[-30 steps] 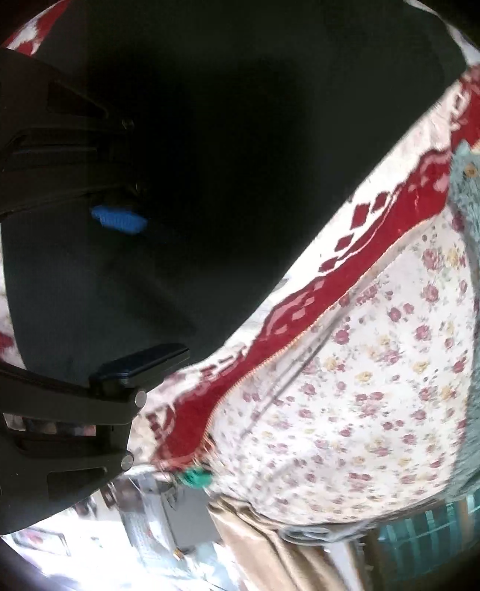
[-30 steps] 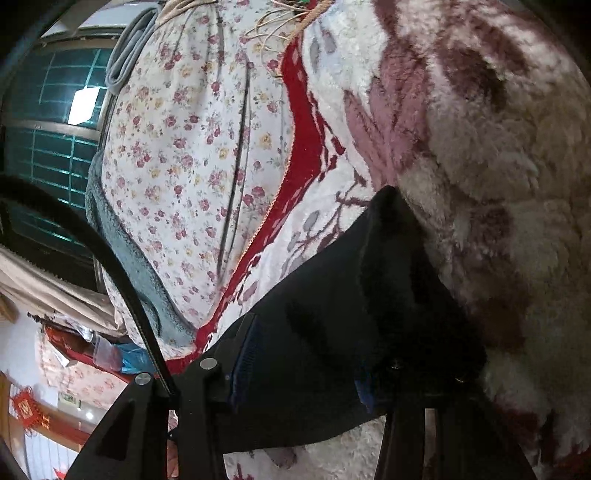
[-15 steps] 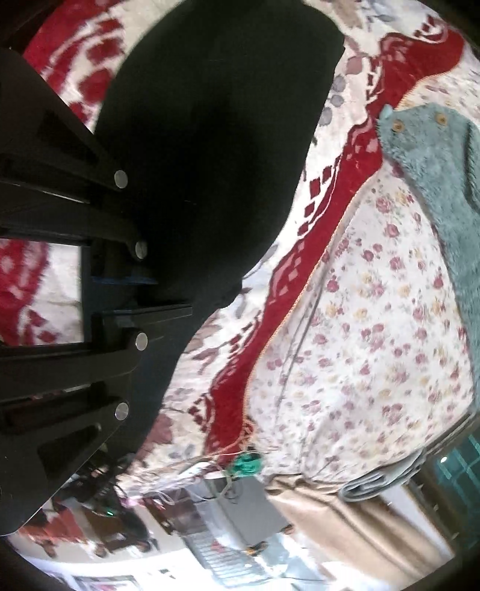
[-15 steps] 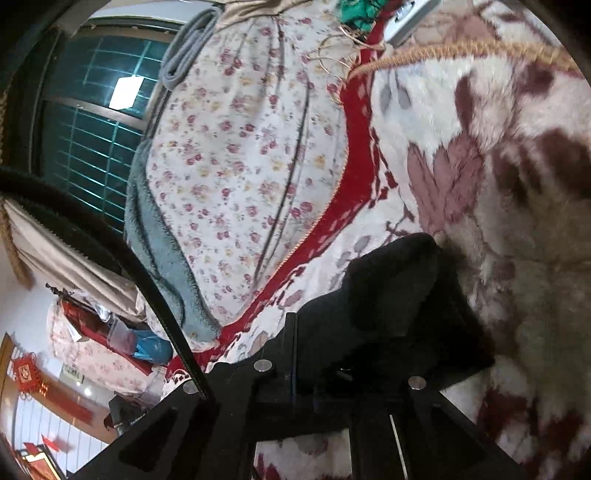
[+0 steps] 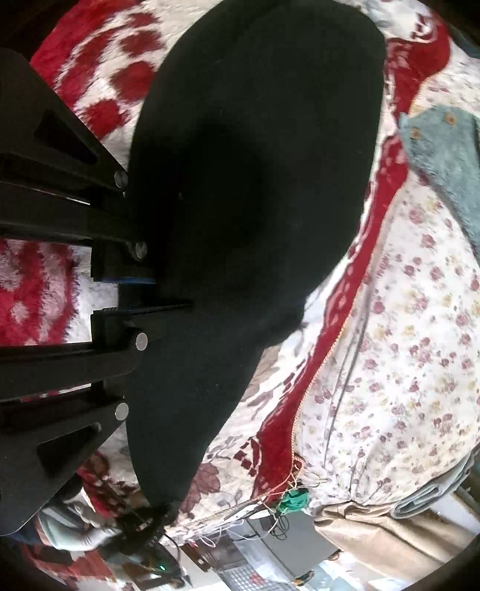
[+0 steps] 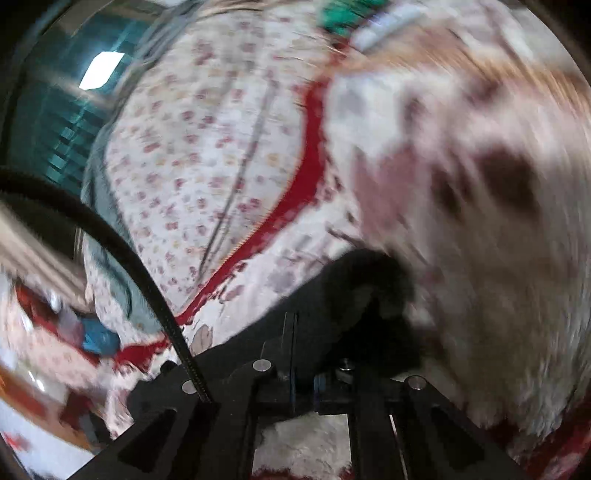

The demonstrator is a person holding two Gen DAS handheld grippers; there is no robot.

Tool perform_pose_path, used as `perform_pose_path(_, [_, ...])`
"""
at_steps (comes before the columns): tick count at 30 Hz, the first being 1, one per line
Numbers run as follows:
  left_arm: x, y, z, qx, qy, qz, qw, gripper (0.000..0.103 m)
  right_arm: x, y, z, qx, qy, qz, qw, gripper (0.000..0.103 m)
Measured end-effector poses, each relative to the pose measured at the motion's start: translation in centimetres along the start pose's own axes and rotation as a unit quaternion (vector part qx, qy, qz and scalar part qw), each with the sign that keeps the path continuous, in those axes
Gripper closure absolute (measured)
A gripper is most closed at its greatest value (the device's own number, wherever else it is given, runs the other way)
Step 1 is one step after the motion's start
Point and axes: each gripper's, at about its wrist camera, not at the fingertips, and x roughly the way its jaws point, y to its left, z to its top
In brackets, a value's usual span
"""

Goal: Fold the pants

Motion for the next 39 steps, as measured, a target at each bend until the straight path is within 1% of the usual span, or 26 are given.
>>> perform_pose_path(3, [0.9,0.4,-0.3,-0.011,0.012,0.005,0.9999,0.095,1.0,-0.8,0.4,0.01,0.009,0.0,1.0,0.098])
perform_pose_path(4, [1.1,0.6,-0.4,-0.015,0.016,0.006,0.9997,0.095,2.0,-1.7,0.2,0.024,0.035,-0.01,0.999,0.098])
perform_pose_path(5, [1.1,0.9,-0.4,-0.02,0.017,0.003,0.9997,0.095,3.1,-3.0,-0.2,0.043,0.074,-0.023,0.996,0.098])
perform_pose_path(6, [0.8,1.0,-0.1,-0.02,0.012,0.003,0.9997,0.095,3.6,-3.3,-0.5,0.046,0.09,-0.028,0.995,0.098])
perform_pose_path(8, [0.0,1.0,0.4,-0.013,-0.006,0.007,0.9999,0.095,3.1,-2.6,-0.4,0.035,0.087,-0.031,0.995,0.097])
perform_pose_path(9, [-0.2,1.0,0.6,-0.01,-0.012,0.008,0.9999,0.095,3.0,-2.6,-0.4,0.038,0.093,-0.034,0.994,0.094])
perform_pose_path(10, [-0.3,1.1,0.6,-0.01,-0.012,0.008,0.9998,0.095,2.9,-2.8,-0.4,0.049,0.099,-0.04,0.993,0.088])
perform_pose_path(12, [-0.1,1.5,0.4,-0.013,-0.006,0.013,0.9998,0.095,2.3,-3.1,-0.5,0.064,0.101,-0.04,0.992,0.084])
perform_pose_path(14, [0.0,2.1,0.0,-0.018,0.0,0.013,0.9997,0.095,1.2,-2.8,-0.8,0.063,0.099,-0.05,0.992,0.079])
perform_pose_path(17, [-0.6,3.0,-0.3,-0.036,0.012,-0.006,0.9993,0.094,-0.6,-1.6,-1.3,0.044,0.078,-0.074,0.993,0.07])
perform_pose_path(18, [-1.0,3.2,-0.3,-0.039,0.016,-0.008,0.9991,0.088,-1.3,-0.9,-1.4,0.032,0.07,-0.084,0.994,0.064])
perform_pose_path(19, [-1.7,3.5,-0.2,-0.041,0.018,-0.01,0.999,0.085,-1.9,-0.2,-1.5,0.017,0.063,-0.094,0.993,0.062])
perform_pose_path(21, [-3.0,4.0,-0.2,-0.043,0.009,-0.004,0.999,0.068,-2.4,1.3,-1.8,-0.01,0.05,-0.1,0.994,0.062])
perform_pose_path(22, [-3.9,4.5,-0.2,-0.046,0.0,0.0,0.999,0.065,-2.6,2.2,-1.9,-0.022,0.043,-0.097,0.994,0.062])
perform_pose_path(24, [-5.5,6.0,-0.1,-0.058,-0.016,0.008,0.9982,0.055,-2.3,4.3,-2.4,-0.045,0.035,-0.06,0.997,0.061])
perform_pose_path(25, [-6.1,6.7,0.0,-0.065,-0.019,0.012,0.9976,0.053,-1.7,5.5,-2.8,-0.059,0.037,-0.028,0.997,0.06])
perform_pose_path(26, [-6.6,7.5,0.1,-0.075,-0.021,0.015,0.9968,0.049,-0.6,7.1,-3.4,-0.075,0.048,0.021,0.996,0.06])
perform_pose_path(27, [-7.1,8.5,0.2,-0.087,-0.025,0.019,0.9957,0.049,0.5,8.4,-4.1,-0.087,0.061,0.061,0.992,0.06])
perform_pose_path(28, [-7.5,9.3,0.3,-0.096,-0.031,0.025,0.9945,0.049,2.4,10.4,-5.3,-0.105,0.08,0.104,0.986,0.06])
perform_pose_path(30, [-8.0,10.6,0.5,-0.109,-0.041,0.043,0.9923,0.049,5.4,13.9,-7.6,-0.149,0.104,0.132,0.974,0.06])
perform_pose_path(31, [-8.1,11.1,0.6,-0.114,-0.043,0.046,0.9915,0.049,6.5,15.2,-8.5,-0.169,0.111,0.139,0.969,0.06])
perform_pose_path(33, [-8.0,12.1,0.9,-0.128,-0.044,0.039,0.9901,0.049,9.6,19.6,-11.7,-0.233,0.132,0.155,0.951,0.06])
perform_pose_path(34, [-8.0,12.7,1.0,-0.134,-0.045,0.038,0.9892,0.049,10.4,20.9,-12.8,-0.252,0.137,0.158,0.945,0.06])
perform_pose_path(35, [-8.0,13.3,1.2,-0.14,-0.047,0.039,0.9883,0.049,11.5,22.8,-14.2,-0.278,0.143,0.168,0.935,0.059])
perform_pose_path(37, [-8.0,14.1,1.6,-0.15,-0.052,0.033,0.9867,0.049,13.0,26.0,-16.9,-0.328,0.148,0.183,0.915,0.053])
perform_pose_path(39, [-8.1,15.0,2.0,-0.164,-0.056,0.022,0.9847,0.049,14.1,28.5,-19.0,-0.379,0.14,0.171,0.899,0.053])
